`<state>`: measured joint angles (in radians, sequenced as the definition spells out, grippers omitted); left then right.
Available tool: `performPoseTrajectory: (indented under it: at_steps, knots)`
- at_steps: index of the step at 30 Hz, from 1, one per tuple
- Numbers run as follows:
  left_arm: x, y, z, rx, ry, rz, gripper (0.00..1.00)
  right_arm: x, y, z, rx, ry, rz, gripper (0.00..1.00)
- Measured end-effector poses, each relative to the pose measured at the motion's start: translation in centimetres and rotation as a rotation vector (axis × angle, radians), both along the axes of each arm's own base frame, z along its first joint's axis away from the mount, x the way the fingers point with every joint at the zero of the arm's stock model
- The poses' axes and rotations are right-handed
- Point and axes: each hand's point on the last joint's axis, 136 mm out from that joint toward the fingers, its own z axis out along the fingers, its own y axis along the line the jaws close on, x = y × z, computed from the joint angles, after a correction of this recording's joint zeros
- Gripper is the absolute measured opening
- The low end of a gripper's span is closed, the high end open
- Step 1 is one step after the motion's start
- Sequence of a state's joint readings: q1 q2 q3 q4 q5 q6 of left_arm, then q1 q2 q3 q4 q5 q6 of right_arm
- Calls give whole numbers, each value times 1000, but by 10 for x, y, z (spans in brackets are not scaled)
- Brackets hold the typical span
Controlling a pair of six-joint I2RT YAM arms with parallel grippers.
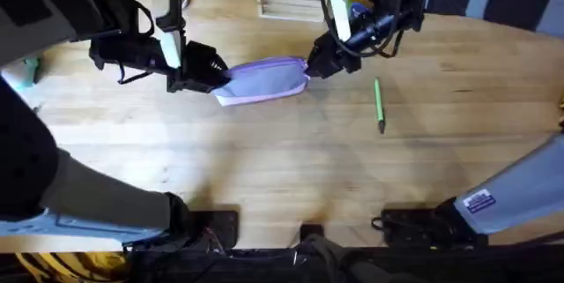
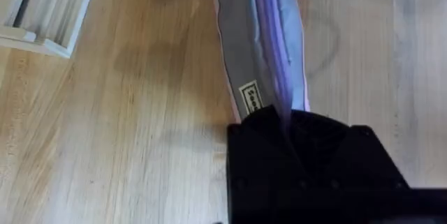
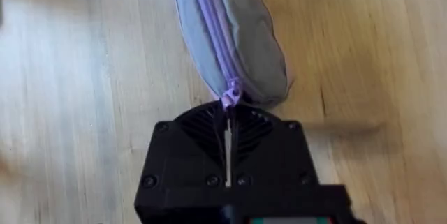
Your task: Unzip the bag, pick up the pens from the table one at a time and place them inside, then zip the bag closed.
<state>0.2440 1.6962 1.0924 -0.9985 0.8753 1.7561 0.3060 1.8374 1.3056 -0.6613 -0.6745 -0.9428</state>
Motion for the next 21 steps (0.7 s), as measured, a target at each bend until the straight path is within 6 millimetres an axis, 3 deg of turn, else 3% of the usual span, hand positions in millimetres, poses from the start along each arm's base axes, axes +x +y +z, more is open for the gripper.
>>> performPoseTrajectory:
  at_steps: [7,21]
  knots:
    - [0,0,0,0,0,0,41,2,-4,4,8,-5,-12,30]
    - [1,5,-1,7,-3,14,41,-5,7,41,95,-62,21,33]
